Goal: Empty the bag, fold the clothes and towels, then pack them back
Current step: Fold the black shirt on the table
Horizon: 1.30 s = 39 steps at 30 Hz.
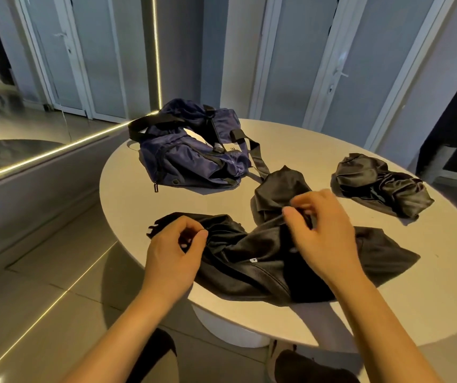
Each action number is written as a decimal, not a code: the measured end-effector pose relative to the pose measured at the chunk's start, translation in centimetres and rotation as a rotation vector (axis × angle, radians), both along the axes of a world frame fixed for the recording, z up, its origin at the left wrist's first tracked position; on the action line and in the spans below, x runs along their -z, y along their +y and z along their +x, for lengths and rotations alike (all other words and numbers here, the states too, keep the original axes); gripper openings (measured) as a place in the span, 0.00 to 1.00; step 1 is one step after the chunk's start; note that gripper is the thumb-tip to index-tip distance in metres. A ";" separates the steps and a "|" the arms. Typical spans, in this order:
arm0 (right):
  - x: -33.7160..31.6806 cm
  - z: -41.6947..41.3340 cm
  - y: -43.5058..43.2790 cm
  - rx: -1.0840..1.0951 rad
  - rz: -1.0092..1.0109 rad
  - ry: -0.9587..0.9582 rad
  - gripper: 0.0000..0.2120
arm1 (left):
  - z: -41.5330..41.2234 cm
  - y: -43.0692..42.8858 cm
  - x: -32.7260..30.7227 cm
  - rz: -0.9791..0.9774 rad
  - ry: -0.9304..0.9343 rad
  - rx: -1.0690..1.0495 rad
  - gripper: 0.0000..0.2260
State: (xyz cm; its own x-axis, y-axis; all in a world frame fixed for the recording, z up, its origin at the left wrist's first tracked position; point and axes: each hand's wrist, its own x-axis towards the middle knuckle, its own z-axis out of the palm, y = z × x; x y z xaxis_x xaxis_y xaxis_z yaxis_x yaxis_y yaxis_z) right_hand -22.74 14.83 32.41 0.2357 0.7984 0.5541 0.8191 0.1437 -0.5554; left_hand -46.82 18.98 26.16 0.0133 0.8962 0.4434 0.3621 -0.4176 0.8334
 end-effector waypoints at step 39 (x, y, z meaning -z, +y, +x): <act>5.5 2.8 -8.2 -0.217 -0.012 0.025 0.04 | 1.6 3.9 -1.9 -0.272 -0.112 -0.136 0.08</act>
State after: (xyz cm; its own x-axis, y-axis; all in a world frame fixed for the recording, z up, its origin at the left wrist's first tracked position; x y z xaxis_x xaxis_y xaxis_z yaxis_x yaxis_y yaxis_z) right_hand -19.91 6.66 26.86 0.0710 0.8385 0.5402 0.7559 0.3082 -0.5777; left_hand -45.21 22.91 28.06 -0.1504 0.9722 0.1795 0.2994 -0.1282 0.9455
